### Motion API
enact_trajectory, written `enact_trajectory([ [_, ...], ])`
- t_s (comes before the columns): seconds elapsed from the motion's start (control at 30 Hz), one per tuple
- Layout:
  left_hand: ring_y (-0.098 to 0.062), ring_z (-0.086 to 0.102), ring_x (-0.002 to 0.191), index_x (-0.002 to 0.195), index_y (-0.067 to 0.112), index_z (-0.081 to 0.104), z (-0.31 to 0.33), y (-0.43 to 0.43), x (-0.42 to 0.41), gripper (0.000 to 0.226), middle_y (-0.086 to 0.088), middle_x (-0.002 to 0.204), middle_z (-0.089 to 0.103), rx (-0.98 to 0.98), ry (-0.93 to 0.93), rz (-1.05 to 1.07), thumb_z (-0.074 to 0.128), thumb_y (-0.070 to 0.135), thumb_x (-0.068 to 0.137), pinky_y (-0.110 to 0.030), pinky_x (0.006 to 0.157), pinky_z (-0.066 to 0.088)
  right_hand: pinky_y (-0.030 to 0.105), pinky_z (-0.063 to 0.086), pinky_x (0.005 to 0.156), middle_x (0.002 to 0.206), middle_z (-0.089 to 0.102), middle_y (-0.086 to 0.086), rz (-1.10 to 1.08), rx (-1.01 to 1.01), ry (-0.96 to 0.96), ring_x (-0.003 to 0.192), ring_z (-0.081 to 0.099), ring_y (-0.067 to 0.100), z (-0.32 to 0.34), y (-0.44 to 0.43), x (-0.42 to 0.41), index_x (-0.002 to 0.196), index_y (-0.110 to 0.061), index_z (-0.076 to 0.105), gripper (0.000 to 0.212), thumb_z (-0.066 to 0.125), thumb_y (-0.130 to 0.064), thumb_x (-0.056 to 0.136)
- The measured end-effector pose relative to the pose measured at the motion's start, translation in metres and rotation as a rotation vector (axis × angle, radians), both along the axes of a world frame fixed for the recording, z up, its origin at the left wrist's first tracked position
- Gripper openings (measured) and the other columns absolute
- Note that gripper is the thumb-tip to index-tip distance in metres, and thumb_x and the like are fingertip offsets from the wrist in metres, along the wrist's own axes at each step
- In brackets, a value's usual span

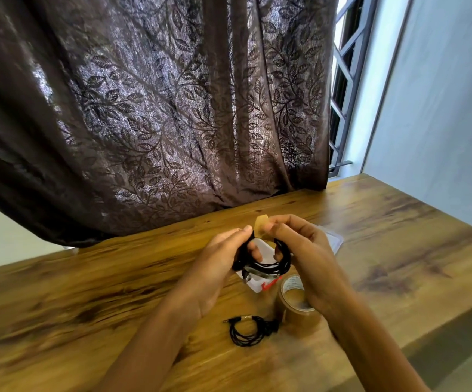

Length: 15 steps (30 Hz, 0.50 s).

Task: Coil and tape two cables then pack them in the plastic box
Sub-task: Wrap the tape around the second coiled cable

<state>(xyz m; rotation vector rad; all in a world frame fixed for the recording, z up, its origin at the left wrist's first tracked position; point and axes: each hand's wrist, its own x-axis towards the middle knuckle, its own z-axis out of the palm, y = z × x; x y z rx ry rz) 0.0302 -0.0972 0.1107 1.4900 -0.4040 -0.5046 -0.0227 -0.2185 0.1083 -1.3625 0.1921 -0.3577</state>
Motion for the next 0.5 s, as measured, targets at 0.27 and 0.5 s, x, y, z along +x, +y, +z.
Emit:
enact_trajectory([
  [0.27,-0.003,0.053,0.065,0.076,0.02,0.055,-0.0053,-0.0048,-0.0056,0.026,0.014,0.059,0.056,0.024,-0.103,-0.048,0.043,0.032,0.095,-0.023,0.074,0.042,0.014,0.044,0.045,0.059,0.062,-0.002,-0.144,0.031,-0.074,0.05,0.055,0.003,0.0032,0.0004,-0.0028,0.075,-0.006,0.067,0.007,0.067,-0.011,0.08],
  [0.5,-0.003,0.051,0.063,0.071,0.02,0.053,-0.0095,-0.0021,-0.0089,0.025,0.012,0.062,0.055,0.031,-0.378,-0.047,0.044,0.031,0.092,-0.016,0.06,0.042,0.013,0.04,0.039,0.048,0.059,-0.006,-0.179,0.051,-0.061,0.041,0.052,0.0,0.0046,0.0006,-0.0039,0.074,0.0,0.063,0.011,0.065,-0.008,0.082],
])
